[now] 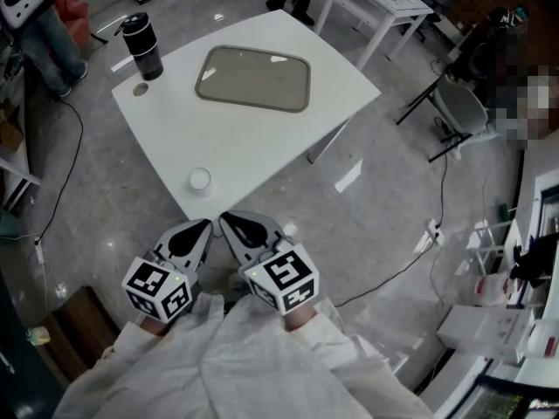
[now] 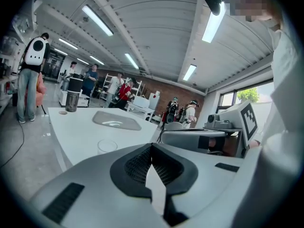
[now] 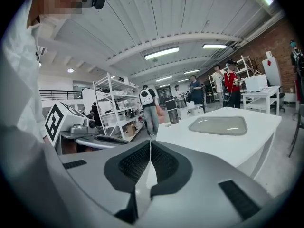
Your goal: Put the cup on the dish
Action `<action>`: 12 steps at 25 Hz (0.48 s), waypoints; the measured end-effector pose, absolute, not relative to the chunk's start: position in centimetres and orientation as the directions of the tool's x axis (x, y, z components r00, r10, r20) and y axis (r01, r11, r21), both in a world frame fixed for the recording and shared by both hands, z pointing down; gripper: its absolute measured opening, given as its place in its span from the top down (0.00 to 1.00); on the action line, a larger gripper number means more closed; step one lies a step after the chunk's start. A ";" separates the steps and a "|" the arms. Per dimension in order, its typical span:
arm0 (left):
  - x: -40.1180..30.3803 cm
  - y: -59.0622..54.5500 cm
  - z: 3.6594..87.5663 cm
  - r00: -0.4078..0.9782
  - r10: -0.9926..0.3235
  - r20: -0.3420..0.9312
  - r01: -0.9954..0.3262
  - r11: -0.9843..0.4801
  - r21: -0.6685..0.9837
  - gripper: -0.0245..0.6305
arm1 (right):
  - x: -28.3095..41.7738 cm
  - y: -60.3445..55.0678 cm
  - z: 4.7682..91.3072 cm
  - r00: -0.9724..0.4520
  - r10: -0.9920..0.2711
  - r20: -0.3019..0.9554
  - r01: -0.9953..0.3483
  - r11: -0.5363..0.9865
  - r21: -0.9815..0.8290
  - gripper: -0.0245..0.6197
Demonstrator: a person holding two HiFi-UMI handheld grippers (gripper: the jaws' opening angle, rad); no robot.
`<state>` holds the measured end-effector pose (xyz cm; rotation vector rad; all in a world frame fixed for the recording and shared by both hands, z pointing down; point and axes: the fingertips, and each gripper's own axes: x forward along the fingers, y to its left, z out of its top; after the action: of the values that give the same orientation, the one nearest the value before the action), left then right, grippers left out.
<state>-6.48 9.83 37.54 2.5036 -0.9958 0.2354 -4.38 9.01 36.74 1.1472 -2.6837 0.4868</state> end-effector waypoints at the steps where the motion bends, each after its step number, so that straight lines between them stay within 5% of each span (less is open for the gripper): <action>1: -6.7 9.5 37.7 0.723 -0.617 0.312 -0.691 -0.642 0.331 0.95 | -4.6 8.6 37.0 -0.690 -0.660 0.297 -0.722 0.655 -0.223 0.94; 12: -8.2 5.5 39.7 0.656 -0.664 0.358 -0.754 -0.551 0.358 0.95 | -5.8 4.7 40.0 -0.737 -0.576 0.353 -0.667 0.707 -0.237 0.94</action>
<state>-8.15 5.55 39.67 2.3894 -1.1038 0.2475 -5.77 4.68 40.01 0.9882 -2.6621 0.5139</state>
